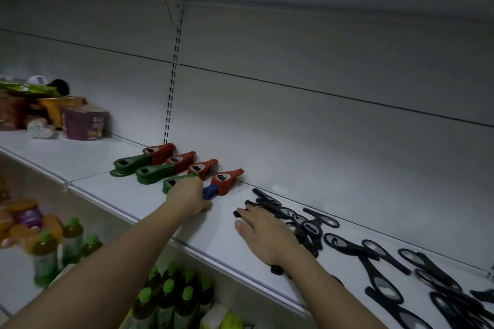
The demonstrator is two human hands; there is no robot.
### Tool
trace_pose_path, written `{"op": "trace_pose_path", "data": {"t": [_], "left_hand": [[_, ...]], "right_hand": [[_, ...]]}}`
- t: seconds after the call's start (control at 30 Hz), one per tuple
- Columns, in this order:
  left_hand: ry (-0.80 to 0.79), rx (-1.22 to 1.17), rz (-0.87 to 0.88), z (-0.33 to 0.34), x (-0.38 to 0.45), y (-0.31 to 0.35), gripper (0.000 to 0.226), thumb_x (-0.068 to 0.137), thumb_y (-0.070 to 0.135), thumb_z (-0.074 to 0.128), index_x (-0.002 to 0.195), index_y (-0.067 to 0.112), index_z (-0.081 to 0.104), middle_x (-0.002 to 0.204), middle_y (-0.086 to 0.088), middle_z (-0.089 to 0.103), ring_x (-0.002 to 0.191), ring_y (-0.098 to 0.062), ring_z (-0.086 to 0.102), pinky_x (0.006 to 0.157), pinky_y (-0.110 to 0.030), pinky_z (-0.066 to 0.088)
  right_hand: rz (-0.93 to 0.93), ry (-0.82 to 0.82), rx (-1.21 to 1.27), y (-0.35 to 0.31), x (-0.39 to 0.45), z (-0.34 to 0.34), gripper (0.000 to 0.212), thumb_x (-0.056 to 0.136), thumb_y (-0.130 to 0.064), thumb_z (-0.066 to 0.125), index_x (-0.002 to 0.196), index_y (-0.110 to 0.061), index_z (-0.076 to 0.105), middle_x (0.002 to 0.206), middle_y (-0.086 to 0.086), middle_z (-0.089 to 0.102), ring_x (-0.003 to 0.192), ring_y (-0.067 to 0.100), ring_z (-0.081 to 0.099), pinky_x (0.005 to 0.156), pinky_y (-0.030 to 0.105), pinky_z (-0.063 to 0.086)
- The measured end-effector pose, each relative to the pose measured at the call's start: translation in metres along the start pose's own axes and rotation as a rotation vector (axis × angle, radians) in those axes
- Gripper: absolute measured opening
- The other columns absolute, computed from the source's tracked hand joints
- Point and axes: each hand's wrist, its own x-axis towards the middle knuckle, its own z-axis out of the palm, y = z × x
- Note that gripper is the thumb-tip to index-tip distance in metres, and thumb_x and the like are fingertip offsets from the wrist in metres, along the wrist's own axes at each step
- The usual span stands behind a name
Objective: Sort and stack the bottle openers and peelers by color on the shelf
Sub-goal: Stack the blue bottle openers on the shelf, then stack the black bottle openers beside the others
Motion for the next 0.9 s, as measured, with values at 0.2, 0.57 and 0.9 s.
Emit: {"op": "trace_pose_path", "data": {"t": [0.2, 0.57, 0.9], "left_hand": [[0.127, 0.077, 0.056, -0.001, -0.012, 0.015, 0.051, 0.085, 0.057, 0.064, 0.117, 0.018, 0.059, 0.119, -0.005, 0.059, 0.107, -0.024, 0.056, 0.088, -0.037, 0.051], [-0.202, -0.062, 0.267, 0.04, -0.056, 0.142, 0.074, 0.088, 0.078, 0.03, 0.151, 0.04, 0.03, 0.161, 0.002, 0.022, 0.147, -0.031, 0.02, 0.114, -0.064, 0.012], [-0.24, -0.056, 0.34, 0.07, -0.068, 0.2, 0.072, 0.088, 0.078, 0.029, 0.151, 0.043, 0.028, 0.164, 0.001, 0.017, 0.151, -0.027, 0.007, 0.118, -0.061, 0.0]], "right_hand": [[0.011, 0.245, 0.14, 0.016, -0.007, -0.023, 0.042, 0.104, -0.039, 0.036, 0.139, -0.022, 0.051, 0.143, -0.005, 0.049, 0.131, 0.017, 0.043, 0.108, 0.037, 0.035], [0.655, 0.157, -0.005, 0.169, -0.116, -0.083, 0.047, 0.097, -0.055, 0.038, 0.138, -0.033, 0.048, 0.148, -0.004, 0.041, 0.136, 0.026, 0.036, 0.109, 0.048, 0.033], [0.932, 0.147, 0.04, 0.217, -0.174, -0.057, 0.071, 0.093, -0.068, 0.024, 0.146, -0.025, 0.039, 0.15, 0.008, 0.042, 0.141, 0.038, 0.026, 0.113, 0.051, 0.025]]}}
